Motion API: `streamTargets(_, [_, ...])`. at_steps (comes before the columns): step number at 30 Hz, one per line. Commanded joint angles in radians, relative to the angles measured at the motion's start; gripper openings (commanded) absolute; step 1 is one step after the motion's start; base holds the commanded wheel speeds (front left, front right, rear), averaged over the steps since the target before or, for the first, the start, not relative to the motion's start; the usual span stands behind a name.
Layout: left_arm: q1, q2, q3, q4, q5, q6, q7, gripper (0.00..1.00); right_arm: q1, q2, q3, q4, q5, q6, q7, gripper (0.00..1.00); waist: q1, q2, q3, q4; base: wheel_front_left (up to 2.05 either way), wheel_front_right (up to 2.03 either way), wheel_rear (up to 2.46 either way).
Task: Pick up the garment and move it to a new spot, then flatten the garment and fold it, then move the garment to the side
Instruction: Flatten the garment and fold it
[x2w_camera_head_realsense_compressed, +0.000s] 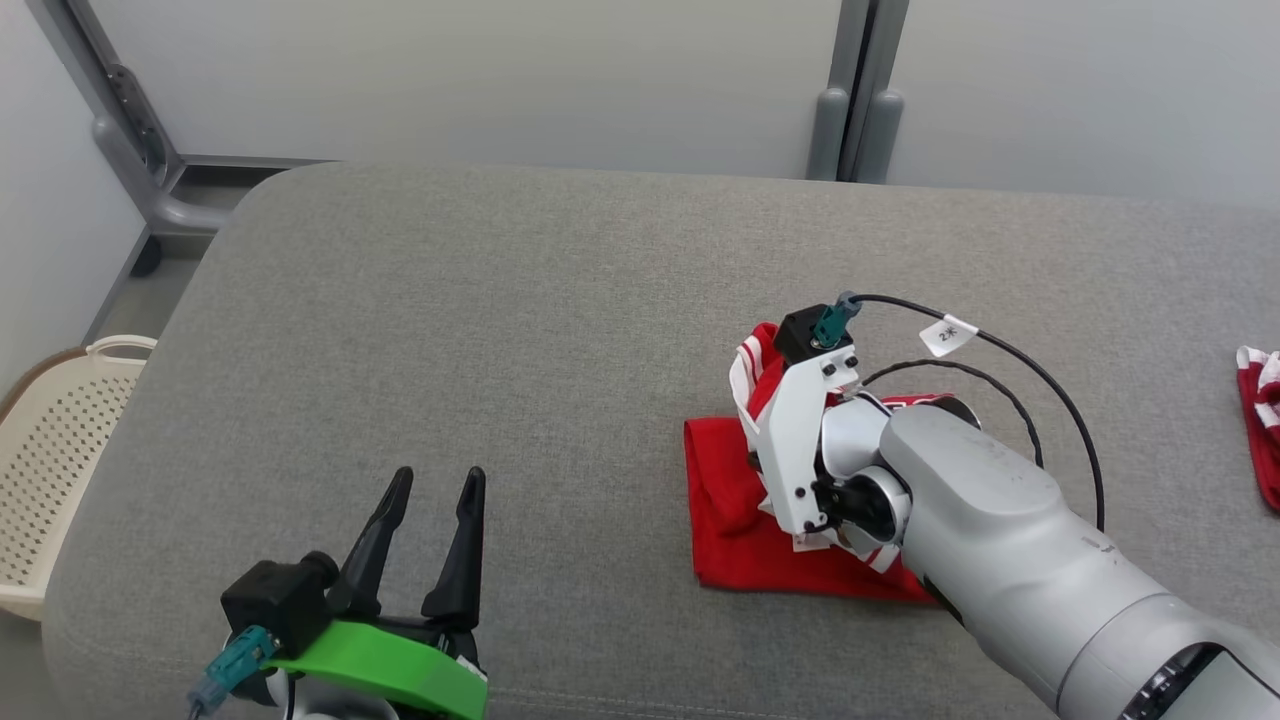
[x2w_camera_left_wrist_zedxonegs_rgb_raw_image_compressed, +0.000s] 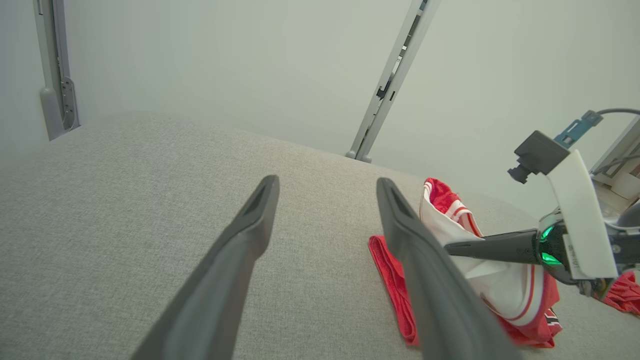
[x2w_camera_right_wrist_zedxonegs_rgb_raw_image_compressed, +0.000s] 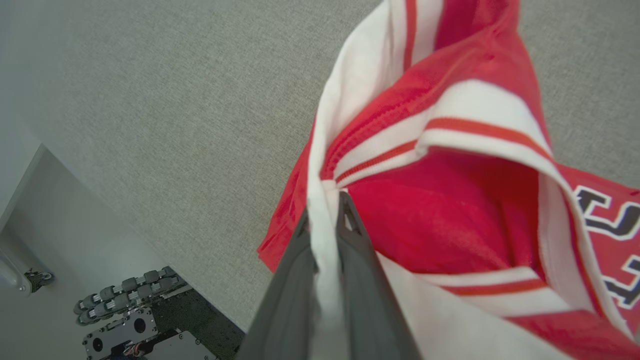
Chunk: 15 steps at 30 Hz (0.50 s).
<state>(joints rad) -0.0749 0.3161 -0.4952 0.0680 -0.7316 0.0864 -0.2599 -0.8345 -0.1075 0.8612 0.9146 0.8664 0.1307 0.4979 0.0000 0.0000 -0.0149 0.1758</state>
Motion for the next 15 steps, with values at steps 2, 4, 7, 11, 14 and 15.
streamTargets(2, [-0.025, -0.012, -0.001, 0.011, 0.012, -0.014, -0.005, 1.0, -0.002, 0.02, -0.01, 0.041, -0.045, 0.0, 0.011, 0.0, 0.0, 0.0, 0.009, 0.02, 0.0, 0.0, 0.0])
streamTargets(4, [-0.031, -0.019, -0.003, 0.017, 0.016, -0.019, -0.005, 1.0, -0.007, 0.031, -0.016, 0.064, -0.071, 0.0, 0.014, 0.0, 0.0, 0.0, 0.012, 0.029, 0.0, 0.0, 0.0])
streamTargets(7, [-0.036, -0.027, -0.005, 0.022, 0.019, -0.025, -0.005, 1.0, -0.015, 0.04, -0.022, 0.083, -0.095, 0.0, 0.017, 0.0, 0.0, 0.0, 0.015, 0.037, 0.0, 0.0, 0.0])
streamTargets(11, [-0.045, -0.038, -0.003, 0.032, 0.024, -0.033, -0.006, 1.0, -0.027, 0.051, -0.028, 0.117, -0.139, 0.0, 0.027, 0.0, 0.0, 0.0, 0.018, 0.049, 0.0, 0.0, 0.0])
streamTargets(14, [-0.048, -0.045, -0.003, 0.041, 0.027, -0.039, -0.006, 1.0, -0.026, 0.054, -0.037, 0.134, -0.155, 0.0, 0.047, 0.03, 0.0, 0.0, 0.017, 0.057, 0.0, 0.0, 0.0])
streamTargets(15, [-0.049, -0.047, -0.002, 0.043, 0.026, -0.041, -0.006, 1.0, -0.023, 0.055, -0.039, 0.136, -0.158, 0.0, 0.053, 0.11, 0.0, 0.0, 0.017, 0.059, 0.0, 0.0, 0.0])
